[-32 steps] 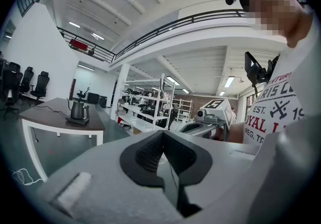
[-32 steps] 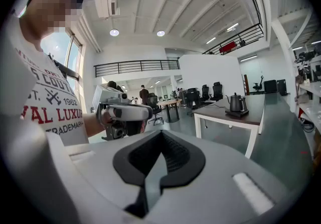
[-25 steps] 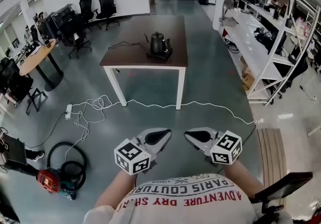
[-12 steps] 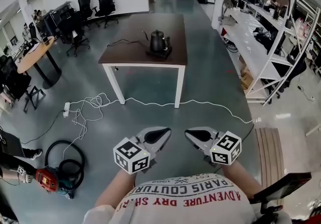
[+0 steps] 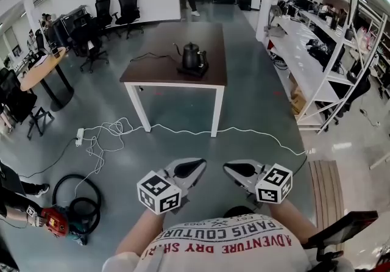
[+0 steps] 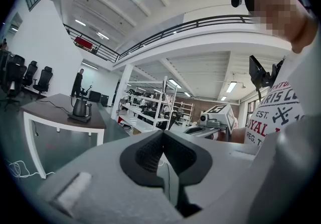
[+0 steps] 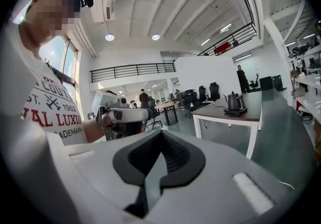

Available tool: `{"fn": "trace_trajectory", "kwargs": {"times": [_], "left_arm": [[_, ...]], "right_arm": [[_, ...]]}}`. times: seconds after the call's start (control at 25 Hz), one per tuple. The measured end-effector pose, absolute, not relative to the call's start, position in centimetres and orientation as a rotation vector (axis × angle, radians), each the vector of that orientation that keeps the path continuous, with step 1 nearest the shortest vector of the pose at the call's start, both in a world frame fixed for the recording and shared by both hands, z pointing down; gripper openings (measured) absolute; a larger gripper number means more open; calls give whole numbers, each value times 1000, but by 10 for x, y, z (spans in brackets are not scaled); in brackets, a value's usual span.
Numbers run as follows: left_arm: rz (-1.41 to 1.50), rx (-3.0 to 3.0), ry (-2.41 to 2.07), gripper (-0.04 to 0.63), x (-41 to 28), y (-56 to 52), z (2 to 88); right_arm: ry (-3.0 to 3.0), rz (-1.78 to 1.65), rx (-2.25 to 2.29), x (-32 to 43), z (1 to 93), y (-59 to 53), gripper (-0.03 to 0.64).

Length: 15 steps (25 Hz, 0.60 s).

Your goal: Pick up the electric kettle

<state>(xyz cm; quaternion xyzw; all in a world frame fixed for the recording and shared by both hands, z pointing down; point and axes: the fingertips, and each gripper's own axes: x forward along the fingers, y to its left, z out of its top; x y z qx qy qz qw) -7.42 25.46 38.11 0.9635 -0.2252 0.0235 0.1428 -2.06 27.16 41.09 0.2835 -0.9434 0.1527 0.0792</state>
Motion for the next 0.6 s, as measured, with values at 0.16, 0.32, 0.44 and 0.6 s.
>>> {"fn": "trace_trajectory", "kwargs": {"times": [0.16,0.32,0.44,0.6], "left_arm": [[84,2766,-653,1,-76,251,387],[108,2750,-670,1,-75,239,392],[123,2739,-685,0,-75,224,396],[139,2722,-709,2,-69,199,402]], "right_arm": [[-2829,463,851,-21,413,264,5],[-2844,490,835,-21,417,250,4],[-2852,512,821,-20,423,235,4],[-2865,541,806,-13,430,208,5]]}}
